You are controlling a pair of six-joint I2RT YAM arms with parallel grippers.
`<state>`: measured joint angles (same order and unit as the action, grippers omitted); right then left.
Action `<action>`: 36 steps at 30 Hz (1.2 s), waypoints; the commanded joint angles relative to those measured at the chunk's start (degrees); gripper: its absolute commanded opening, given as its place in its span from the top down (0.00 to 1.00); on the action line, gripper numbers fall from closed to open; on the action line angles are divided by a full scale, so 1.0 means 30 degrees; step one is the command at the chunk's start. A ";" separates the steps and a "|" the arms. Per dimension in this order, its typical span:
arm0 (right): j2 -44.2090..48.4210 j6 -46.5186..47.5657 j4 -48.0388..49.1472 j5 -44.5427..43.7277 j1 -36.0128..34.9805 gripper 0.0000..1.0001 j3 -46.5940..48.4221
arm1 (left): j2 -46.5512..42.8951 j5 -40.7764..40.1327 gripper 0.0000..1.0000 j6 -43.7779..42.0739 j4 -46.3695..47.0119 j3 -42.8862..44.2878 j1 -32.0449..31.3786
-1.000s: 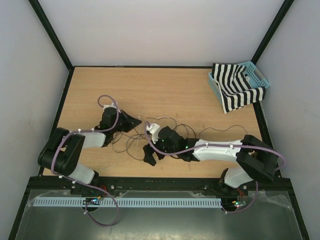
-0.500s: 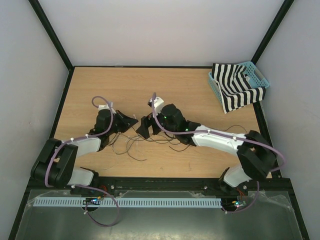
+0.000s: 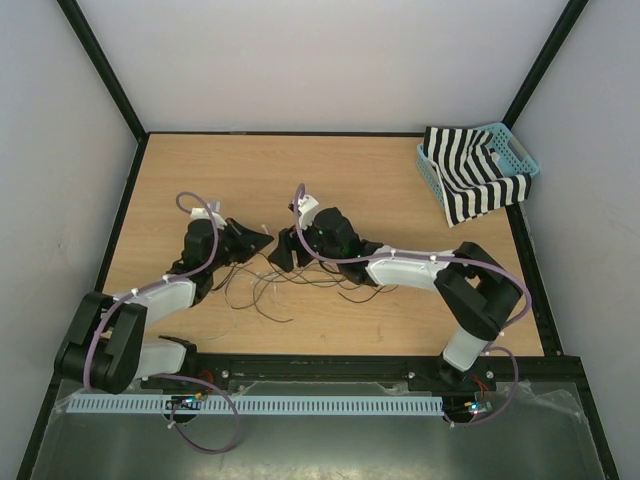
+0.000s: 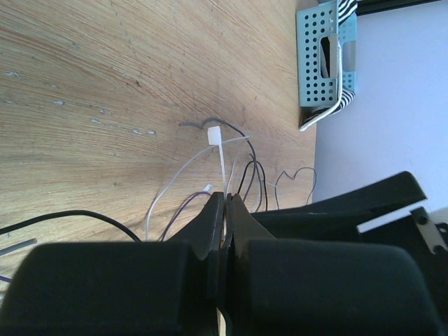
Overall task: Zip-tie the wires
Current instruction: Adjust the ribbon.
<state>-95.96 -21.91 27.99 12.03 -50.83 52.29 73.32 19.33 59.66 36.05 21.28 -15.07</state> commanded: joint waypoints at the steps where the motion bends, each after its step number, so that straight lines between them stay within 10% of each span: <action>1: -0.1067 -0.0431 0.1953 0.0824 0.0154 0.28 0.0042 | -0.0613 0.0411 1.00 -0.0038 0.0287 -0.0350 0.0091; 28: -0.3593 -0.0988 0.3357 0.1903 0.0333 0.96 0.0762 | -0.0645 0.1035 1.00 -0.0154 0.0315 -0.0479 0.0971; 36: -0.3549 -0.0365 0.2407 0.2128 0.0332 1.00 0.0665 | -0.0545 0.1640 0.82 -0.0650 0.0840 -0.0428 0.1532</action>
<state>-106.04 -24.43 35.79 17.17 -50.19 53.32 72.40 22.61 59.31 36.12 20.08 -11.29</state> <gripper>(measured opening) 0.012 0.135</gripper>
